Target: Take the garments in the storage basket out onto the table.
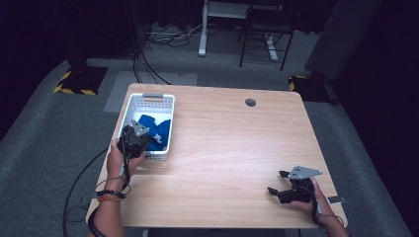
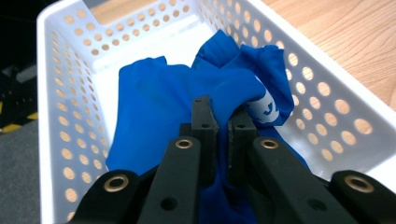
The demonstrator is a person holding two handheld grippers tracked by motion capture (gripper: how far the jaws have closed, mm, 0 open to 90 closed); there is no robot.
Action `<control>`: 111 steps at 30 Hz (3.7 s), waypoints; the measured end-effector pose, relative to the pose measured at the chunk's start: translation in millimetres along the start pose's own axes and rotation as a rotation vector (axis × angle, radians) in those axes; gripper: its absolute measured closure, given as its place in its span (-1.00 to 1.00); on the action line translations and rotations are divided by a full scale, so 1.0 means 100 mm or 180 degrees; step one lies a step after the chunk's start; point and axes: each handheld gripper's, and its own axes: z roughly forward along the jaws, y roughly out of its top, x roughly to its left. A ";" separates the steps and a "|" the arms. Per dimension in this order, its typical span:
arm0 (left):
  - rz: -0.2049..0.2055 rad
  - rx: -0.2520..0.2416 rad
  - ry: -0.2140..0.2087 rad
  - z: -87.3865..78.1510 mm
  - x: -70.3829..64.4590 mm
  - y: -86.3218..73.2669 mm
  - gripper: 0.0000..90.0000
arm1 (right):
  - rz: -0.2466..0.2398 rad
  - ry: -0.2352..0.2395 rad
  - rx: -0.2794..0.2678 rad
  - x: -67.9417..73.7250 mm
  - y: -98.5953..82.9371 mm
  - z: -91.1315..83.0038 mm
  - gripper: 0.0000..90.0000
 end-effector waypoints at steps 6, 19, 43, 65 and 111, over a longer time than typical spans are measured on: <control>0.0047 -0.0172 -0.0060 -0.15 -0.06 -0.07 0.90 | 0.0000 0.0000 0.0000 0.00 0.00 0.00 -0.64; 0.0037 -0.0499 -0.0293 -0.36 -0.30 -0.28 0.90 | 0.0000 0.0002 0.0000 0.00 0.00 0.00 -0.64; 0.0317 -0.0757 -0.0543 -0.46 -0.81 -0.24 0.91 | -0.0033 0.0030 0.0005 0.00 0.00 0.00 -0.64; 0.0615 -0.0908 -0.1177 -0.41 -1.42 -0.08 0.91 | -0.0035 0.0032 0.0005 0.00 0.00 0.00 -0.64; 0.1177 -0.0319 -0.1946 0.08 -2.42 -0.10 0.59 | -0.0030 0.0029 0.0005 0.01 0.00 0.00 -0.64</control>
